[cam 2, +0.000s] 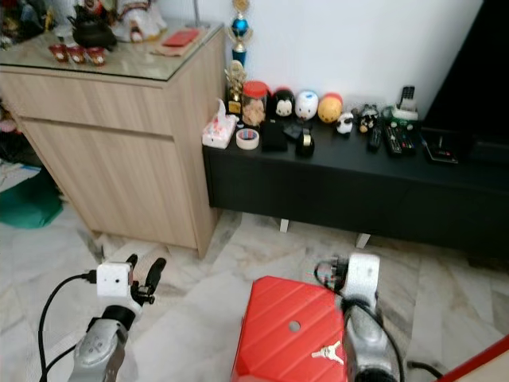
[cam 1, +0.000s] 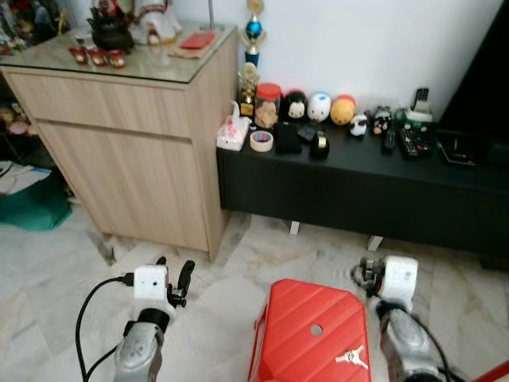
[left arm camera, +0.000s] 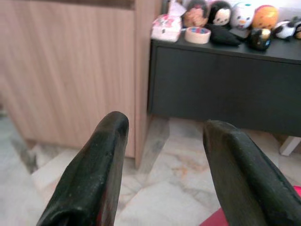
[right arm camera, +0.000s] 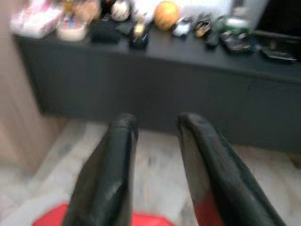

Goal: Hang keys on a hook

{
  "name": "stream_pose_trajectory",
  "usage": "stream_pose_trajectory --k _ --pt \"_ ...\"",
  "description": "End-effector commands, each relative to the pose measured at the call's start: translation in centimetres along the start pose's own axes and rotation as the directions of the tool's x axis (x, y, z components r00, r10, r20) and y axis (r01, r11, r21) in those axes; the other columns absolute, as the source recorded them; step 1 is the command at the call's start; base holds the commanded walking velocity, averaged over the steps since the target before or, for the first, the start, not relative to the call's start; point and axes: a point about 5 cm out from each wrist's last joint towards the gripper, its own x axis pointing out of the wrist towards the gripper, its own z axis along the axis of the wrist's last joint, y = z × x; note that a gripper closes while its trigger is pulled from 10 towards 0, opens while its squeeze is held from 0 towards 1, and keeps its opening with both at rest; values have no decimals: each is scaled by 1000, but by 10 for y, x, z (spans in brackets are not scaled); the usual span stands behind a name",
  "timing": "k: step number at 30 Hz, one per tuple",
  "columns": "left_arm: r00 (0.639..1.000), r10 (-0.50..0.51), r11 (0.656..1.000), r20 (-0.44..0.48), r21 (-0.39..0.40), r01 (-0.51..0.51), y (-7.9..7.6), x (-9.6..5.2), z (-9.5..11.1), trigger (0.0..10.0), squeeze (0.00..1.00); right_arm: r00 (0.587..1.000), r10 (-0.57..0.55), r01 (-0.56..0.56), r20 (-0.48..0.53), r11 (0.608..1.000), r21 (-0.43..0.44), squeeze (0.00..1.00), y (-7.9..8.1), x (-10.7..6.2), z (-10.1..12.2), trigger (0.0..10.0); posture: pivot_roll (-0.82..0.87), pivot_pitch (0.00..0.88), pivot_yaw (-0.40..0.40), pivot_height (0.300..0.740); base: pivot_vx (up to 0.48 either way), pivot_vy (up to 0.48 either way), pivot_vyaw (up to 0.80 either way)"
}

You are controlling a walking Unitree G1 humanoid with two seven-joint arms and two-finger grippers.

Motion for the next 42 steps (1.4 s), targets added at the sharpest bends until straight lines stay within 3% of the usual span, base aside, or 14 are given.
stream_pose_trajectory --k 1,6,9,13,16,28,42 --pt "1000 -14 1000 19 -9 14 -6 0 7 10000 0 1000 -19 19 -10 1000 4 0 1 -6 -7 10000 23 0 -54 740 0 0 0" --pt "1000 -11 1000 26 4 11 -5 -2 13 10000 0 999 -37 37 3 998 43 0 3 -6 -2 10000 29 0 -58 740 0 0 0" --pt "1000 29 1000 4 1 -29 3 -1 13 10000 0 994 -62 65 -93 997 36 0 3 -13 -21 10000 27 0 -53 740 0 0 0" --pt "999 44 999 -8 -2 -44 4 -1 13 10000 0 984 -99 108 -146 993 56 0 2 -14 -27 10000 41 0 -57 740 0 0 0" --pt "998 52 999 -24 -13 -52 4 -3 11 10000 0 987 -66 69 -144 997 15 0 6 -9 -21 10000 34 0 -56 735 0 0 0" --pt "996 53 998 -69 -10 -54 2 -3 4 10000 0 988 -100 103 -118 994 22 0 -3 -2 -13 10000 39 0 -62 666 0 0 0" --pt "993 73 997 -90 -4 -74 5 -6 -1 10000 0 983 -95 102 -157 994 37 0 5 1 -15 10000 47 0 -63 651 0 0 0"
